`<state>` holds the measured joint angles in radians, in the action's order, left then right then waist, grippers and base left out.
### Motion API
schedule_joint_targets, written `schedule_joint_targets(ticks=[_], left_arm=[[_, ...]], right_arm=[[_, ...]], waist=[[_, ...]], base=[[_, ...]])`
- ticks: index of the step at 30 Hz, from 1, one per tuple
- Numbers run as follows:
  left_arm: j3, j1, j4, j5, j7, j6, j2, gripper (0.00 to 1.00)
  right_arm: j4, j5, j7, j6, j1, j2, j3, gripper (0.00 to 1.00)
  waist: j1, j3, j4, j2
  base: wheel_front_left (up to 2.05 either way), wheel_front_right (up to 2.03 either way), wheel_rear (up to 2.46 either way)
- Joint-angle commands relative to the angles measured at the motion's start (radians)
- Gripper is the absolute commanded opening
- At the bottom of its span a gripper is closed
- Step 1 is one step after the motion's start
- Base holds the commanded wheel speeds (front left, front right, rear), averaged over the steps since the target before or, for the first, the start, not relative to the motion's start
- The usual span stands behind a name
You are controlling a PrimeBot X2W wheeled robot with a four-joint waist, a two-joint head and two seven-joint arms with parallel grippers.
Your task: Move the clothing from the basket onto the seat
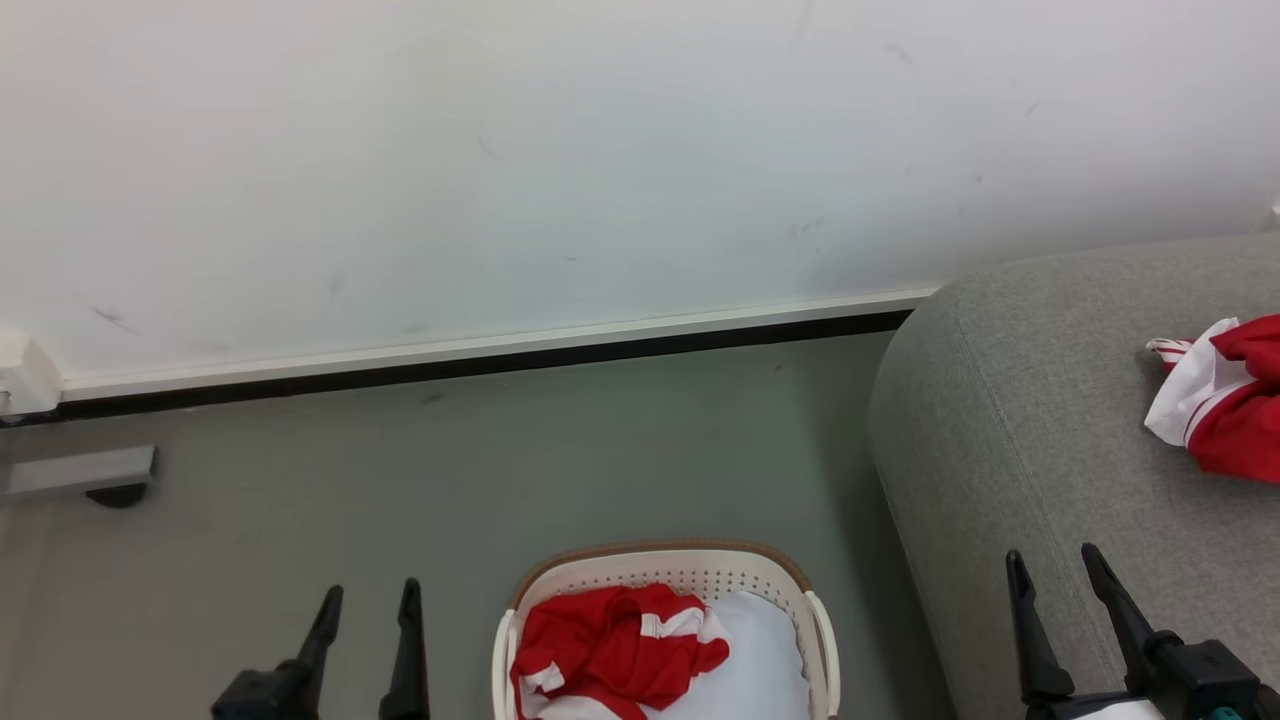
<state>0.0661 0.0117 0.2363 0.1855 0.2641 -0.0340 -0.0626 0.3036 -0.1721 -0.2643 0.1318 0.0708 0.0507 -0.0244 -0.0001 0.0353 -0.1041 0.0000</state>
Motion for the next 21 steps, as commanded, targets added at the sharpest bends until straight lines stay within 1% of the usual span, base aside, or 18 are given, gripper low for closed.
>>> schedule_joint_targets(ticks=[1,6,11,14,17,21], left_arm=[[-0.009,-0.009,-0.006,-0.013,0.0,0.005,0.003,1.0],[-0.003,0.035,0.012,-0.029,0.0,0.042,0.009,1.0],[0.03,0.113,0.073,-0.046,0.001,0.074,0.009,1.0],[0.067,0.174,0.152,-0.047,0.001,0.094,0.01,1.0],[0.107,0.246,0.258,-0.05,-0.005,0.103,0.01,1.0],[0.156,0.357,0.386,-0.043,-0.063,0.107,0.01,1.0]], right_arm=[[0.001,-0.006,0.0,-0.002,0.004,0.0,-0.002,1.0],[-0.007,-0.016,0.0,-0.002,0.034,0.0,-0.01,1.0],[-0.021,-0.034,0.0,-0.002,0.075,0.001,-0.016,1.0],[-0.032,-0.047,0.0,-0.002,0.097,0.0,-0.015,1.0],[-0.04,-0.058,0.0,-0.002,0.118,0.0,-0.024,1.0],[-0.056,-0.077,0.0,-0.002,0.16,0.0,-0.044,1.0]], waist=[[0.0001,0.008,-0.007,0.0],[0.0001,0.052,-0.032,0.0],[0.0001,0.12,-0.069,0.0],[0.0001,0.163,-0.09,0.0],[0.0001,0.21,-0.113,0.0],[0.0001,0.285,-0.147,0.0]], base=[[0.0,0.0,0.0],[0.0,0.0,0.0],[0.0,0.0,0.0],[0.0,0.0,0.0],[0.0,0.0,0.0],[0.0,0.0,0.0]])
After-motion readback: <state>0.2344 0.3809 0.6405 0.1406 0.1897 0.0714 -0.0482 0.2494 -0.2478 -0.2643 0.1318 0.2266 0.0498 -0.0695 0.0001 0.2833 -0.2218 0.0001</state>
